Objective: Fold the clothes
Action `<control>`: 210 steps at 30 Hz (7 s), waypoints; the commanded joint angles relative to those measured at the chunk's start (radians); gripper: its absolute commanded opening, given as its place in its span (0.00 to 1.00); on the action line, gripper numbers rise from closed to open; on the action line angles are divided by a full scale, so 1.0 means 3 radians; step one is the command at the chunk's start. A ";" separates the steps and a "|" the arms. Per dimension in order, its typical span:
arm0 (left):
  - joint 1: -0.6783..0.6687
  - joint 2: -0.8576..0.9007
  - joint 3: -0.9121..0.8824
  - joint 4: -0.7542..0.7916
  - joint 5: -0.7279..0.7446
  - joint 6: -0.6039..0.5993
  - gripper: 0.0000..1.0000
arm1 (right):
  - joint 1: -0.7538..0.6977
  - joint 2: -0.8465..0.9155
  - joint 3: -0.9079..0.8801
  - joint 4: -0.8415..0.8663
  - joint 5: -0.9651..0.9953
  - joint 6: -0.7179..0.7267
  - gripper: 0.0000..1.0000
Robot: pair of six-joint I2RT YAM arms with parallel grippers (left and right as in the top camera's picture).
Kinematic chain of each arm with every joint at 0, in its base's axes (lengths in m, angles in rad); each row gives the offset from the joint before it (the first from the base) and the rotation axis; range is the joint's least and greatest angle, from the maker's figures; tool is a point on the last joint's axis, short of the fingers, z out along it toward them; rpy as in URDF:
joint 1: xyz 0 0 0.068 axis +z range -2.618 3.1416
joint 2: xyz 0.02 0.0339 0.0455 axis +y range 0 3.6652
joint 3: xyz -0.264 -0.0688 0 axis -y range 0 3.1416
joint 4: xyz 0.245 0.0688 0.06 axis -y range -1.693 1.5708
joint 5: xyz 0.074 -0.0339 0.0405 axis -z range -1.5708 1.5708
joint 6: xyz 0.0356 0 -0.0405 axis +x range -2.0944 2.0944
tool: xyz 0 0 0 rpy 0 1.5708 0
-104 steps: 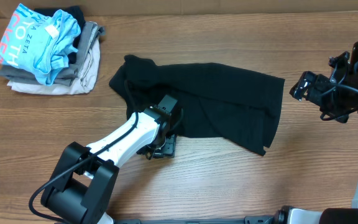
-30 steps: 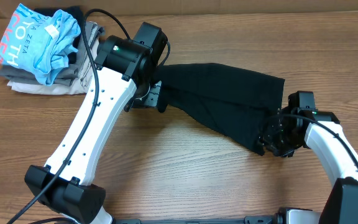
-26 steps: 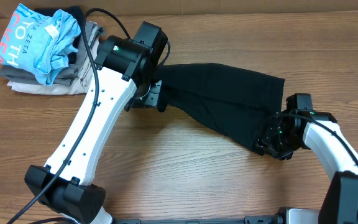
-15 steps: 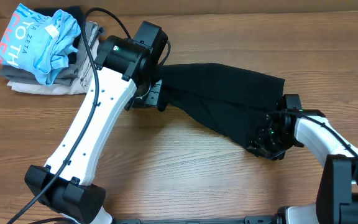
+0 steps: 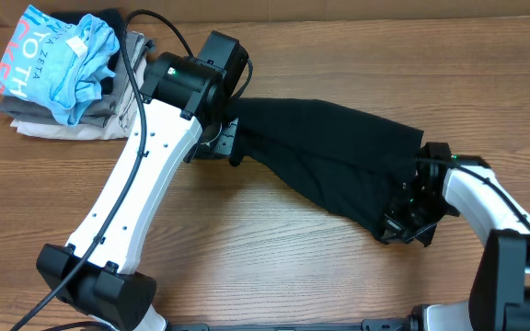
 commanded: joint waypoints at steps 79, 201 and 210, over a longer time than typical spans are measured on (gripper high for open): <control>0.0003 0.0004 0.0078 0.0095 -0.0371 0.0024 0.04 | -0.0398 0.0065 0.0270 0.0562 0.0523 -0.0141 0.57; 0.0023 -0.0009 0.0155 0.0170 -0.0426 0.0001 0.04 | -0.0053 0.0070 0.0322 0.0534 0.0640 0.0031 0.04; 0.0022 -0.0050 0.0467 -0.0406 -0.0254 -0.0164 0.04 | -0.0053 -0.0548 0.0952 -0.0432 0.0642 0.0029 0.04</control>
